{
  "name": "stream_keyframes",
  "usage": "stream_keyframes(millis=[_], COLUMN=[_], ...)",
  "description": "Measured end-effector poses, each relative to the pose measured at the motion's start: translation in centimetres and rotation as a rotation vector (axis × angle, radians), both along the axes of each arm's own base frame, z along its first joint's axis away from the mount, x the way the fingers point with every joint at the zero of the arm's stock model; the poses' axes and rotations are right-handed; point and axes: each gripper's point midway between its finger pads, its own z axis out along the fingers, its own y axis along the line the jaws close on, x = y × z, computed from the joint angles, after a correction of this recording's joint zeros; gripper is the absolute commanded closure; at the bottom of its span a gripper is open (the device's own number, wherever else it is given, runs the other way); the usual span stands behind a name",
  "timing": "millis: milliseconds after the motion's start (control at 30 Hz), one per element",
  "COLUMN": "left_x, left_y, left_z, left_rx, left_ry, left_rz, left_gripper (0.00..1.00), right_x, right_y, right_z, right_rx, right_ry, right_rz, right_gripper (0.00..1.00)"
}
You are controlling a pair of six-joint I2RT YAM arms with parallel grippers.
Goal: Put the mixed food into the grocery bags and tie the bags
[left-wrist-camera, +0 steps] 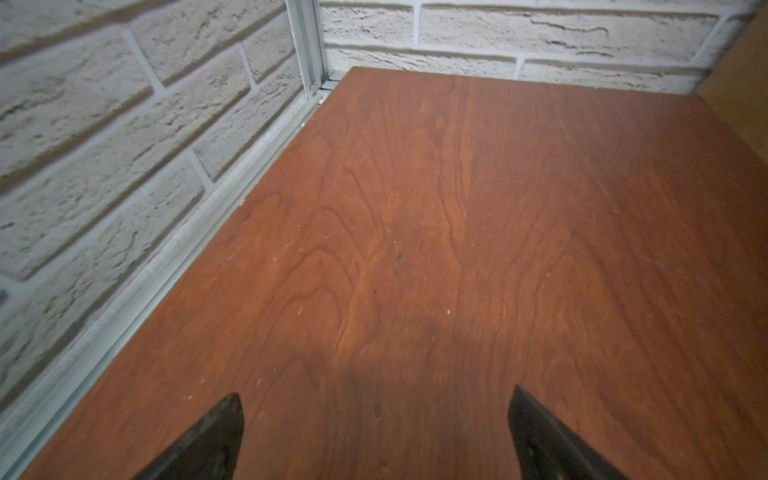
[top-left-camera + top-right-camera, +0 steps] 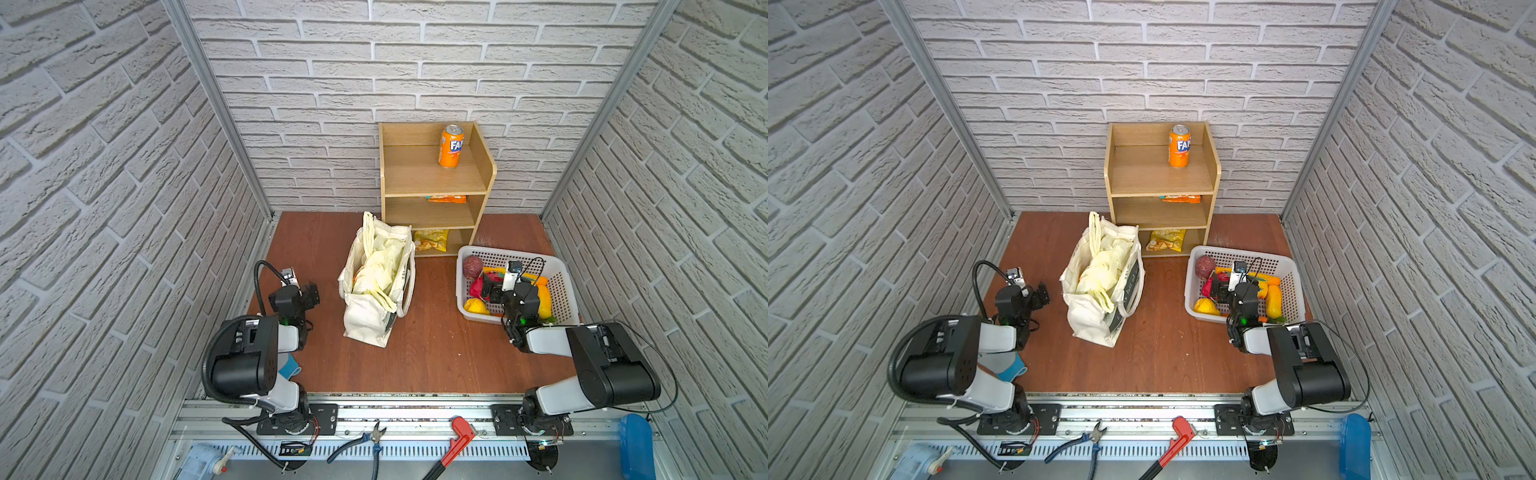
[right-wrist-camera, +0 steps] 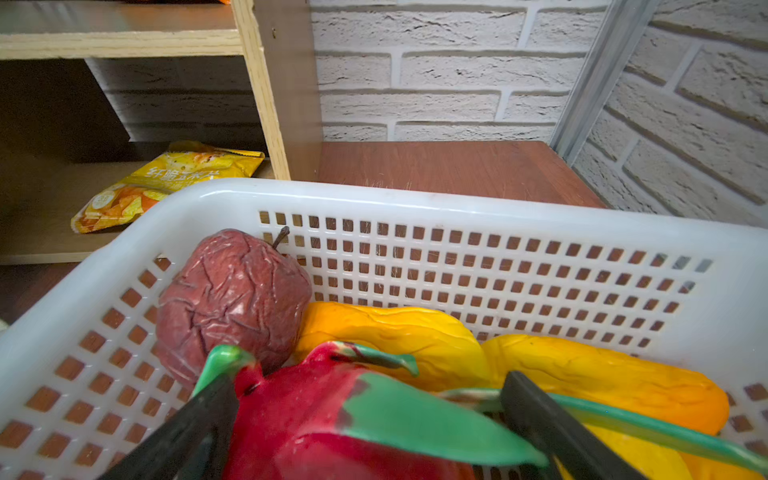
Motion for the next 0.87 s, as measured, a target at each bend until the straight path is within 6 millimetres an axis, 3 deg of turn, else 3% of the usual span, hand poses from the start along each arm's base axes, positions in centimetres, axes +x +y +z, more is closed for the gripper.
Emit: stream_keyframes(millis=[233,867], left_x=[1.9,1.9], left_y=[-0.5,-1.3], left_z=[1.7,1.7], left_rx=[0.021,0.040], left_ry=[-0.040,-0.034], left_rz=[-0.029,-0.057], left_gripper=[0.02,0.02], right_x=[0.3,0.7], right_y=[0.3,0.5], right_z=[0.0,0.0], right_rx=[-0.021,-0.017], right_ry=[0.012,0.023], right_rz=[0.030,0.049], right_gripper=[0.00,0.00])
